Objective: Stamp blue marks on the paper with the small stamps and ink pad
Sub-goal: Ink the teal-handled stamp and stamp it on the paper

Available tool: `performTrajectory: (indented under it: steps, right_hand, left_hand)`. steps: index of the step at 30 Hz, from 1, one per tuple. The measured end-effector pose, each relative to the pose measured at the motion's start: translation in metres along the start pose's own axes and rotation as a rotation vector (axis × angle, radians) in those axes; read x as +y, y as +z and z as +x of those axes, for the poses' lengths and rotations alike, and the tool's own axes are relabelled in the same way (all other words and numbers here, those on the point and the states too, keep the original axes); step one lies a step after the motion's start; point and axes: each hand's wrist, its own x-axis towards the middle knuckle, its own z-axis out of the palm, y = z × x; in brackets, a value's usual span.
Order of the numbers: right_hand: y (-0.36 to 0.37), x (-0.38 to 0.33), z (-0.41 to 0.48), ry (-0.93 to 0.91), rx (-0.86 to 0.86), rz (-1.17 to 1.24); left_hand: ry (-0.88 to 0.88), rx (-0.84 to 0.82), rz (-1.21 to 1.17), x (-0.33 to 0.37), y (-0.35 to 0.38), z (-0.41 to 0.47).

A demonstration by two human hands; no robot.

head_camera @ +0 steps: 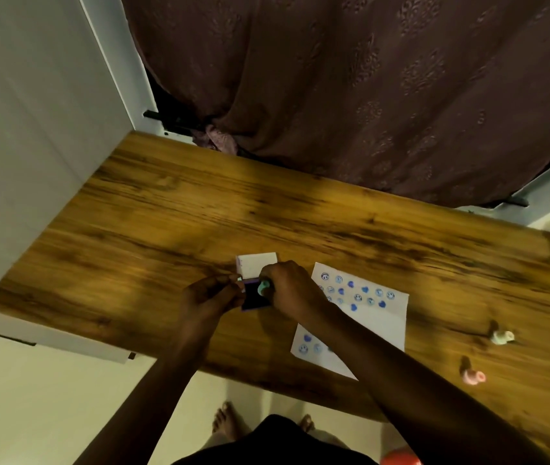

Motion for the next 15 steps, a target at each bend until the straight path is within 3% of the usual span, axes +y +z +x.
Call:
performTrajectory:
  steps: [7,15]
  right_hand:
    - [-0.031,0.025,-0.025,0.109,0.173,0.340]
    - [-0.057,0.101,-0.088,0.302,0.375,0.347]
  left_hand:
    - [-0.027,-0.057,0.017,-0.007,0.016,0.000]
    - [-0.021,-0.156,-0.003,-0.008,0.063,-0.003]
